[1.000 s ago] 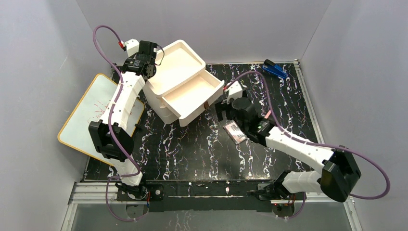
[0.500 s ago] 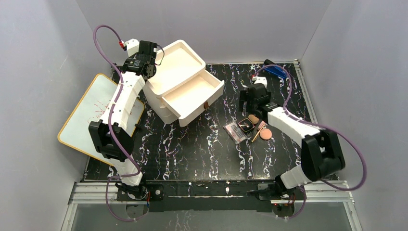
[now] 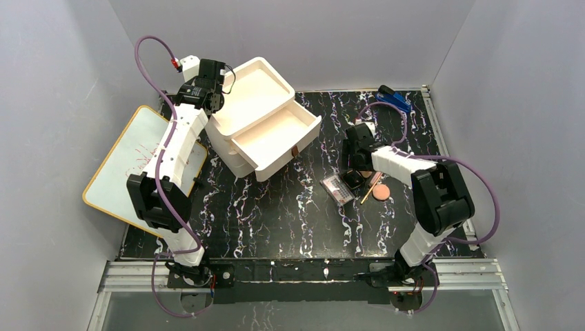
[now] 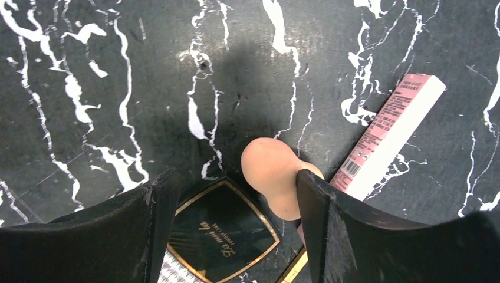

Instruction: Organize the makeup

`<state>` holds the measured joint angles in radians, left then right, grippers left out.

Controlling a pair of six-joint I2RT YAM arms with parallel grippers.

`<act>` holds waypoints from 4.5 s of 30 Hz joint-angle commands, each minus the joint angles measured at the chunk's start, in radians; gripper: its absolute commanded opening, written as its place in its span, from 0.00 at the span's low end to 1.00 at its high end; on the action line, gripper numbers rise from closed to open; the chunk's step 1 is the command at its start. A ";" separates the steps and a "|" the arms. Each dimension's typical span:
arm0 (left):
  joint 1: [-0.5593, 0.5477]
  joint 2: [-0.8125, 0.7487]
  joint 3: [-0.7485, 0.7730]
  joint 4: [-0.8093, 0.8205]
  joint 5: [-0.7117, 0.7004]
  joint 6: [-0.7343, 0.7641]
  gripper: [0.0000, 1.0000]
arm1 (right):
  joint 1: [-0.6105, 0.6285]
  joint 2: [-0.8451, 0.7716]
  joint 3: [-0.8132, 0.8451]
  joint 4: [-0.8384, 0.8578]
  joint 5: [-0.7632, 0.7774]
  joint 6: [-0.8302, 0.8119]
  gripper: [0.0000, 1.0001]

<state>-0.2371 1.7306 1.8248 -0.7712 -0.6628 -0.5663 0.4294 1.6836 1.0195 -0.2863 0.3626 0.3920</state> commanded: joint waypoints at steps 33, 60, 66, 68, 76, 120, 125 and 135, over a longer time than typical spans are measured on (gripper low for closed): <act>-0.002 0.014 -0.051 -0.024 0.070 0.057 0.00 | -0.044 -0.124 0.486 -0.102 -0.051 0.004 0.01; -0.002 -0.003 -0.089 -0.010 0.088 0.077 0.00 | 0.262 0.179 0.829 -0.099 -0.284 -0.043 0.19; -0.002 -0.003 -0.082 -0.008 0.089 0.078 0.00 | 0.295 0.146 0.851 -0.110 -0.277 -0.054 0.07; -0.002 -0.003 -0.079 -0.010 0.092 0.078 0.00 | 0.299 0.145 0.859 -0.120 -0.276 -0.057 0.30; -0.002 -0.006 -0.067 -0.010 0.095 0.084 0.00 | 0.298 0.001 0.770 -0.067 -0.093 -0.116 0.58; -0.002 -0.048 -0.145 0.016 0.159 0.157 0.00 | -0.420 -0.358 -0.442 0.076 -0.356 0.382 0.44; -0.002 -0.043 -0.141 0.010 0.158 0.158 0.00 | -0.448 -0.305 -0.427 0.115 -0.389 0.378 0.14; -0.002 -0.024 -0.121 0.006 0.166 0.150 0.00 | -0.398 -0.599 -0.310 -0.114 -0.345 0.344 0.01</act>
<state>-0.2253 1.6802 1.7226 -0.6296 -0.6003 -0.4538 -0.0071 1.2629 0.5949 -0.2638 -0.0288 0.7650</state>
